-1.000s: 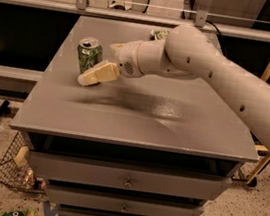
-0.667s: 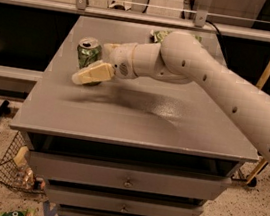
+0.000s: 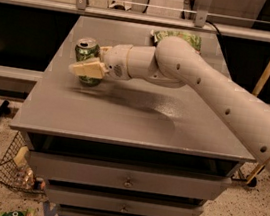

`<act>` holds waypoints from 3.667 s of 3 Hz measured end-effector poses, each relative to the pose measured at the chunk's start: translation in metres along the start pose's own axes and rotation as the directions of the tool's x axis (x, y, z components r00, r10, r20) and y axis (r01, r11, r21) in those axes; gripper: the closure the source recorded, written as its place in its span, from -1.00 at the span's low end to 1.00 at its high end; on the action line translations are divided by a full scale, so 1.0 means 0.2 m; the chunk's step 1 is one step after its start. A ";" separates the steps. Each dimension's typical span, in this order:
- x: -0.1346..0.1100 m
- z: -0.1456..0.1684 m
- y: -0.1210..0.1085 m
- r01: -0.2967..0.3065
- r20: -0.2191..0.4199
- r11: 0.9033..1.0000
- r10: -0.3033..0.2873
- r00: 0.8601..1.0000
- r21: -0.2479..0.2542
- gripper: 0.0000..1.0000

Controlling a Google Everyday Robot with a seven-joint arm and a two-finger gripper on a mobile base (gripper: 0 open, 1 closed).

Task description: Knock green can over

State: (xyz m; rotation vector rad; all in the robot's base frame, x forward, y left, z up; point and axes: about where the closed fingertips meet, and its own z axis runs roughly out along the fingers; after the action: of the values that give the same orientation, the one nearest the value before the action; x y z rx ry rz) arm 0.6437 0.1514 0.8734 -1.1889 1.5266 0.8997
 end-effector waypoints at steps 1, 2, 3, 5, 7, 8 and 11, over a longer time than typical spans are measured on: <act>0.03 -0.04 -0.02 0.004 -0.007 1.000 -0.004 1.000 0.015 0.30; 0.00 -0.21 -0.10 0.066 -0.065 0.996 -0.062 0.996 0.056 0.77; -0.09 -0.41 -0.14 0.188 -0.223 0.980 -0.171 0.960 0.061 1.00; -0.17 -0.54 -0.26 0.472 -0.611 0.870 -0.454 0.649 -0.144 1.00; 0.08 -0.42 -0.09 0.386 -0.660 0.679 -0.723 0.204 -0.624 1.00; 0.15 -0.42 0.02 0.263 -0.610 0.613 -0.786 0.106 -0.745 1.00; 0.16 -0.36 -0.01 0.300 -0.607 0.608 -0.787 0.111 -0.735 -0.47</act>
Offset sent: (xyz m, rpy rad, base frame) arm 0.0174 -0.1049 0.0342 -0.1968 -0.1376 -0.0820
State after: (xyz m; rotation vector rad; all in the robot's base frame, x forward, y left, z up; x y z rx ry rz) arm 0.6264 0.0746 0.8618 -2.7560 1.3554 -0.1508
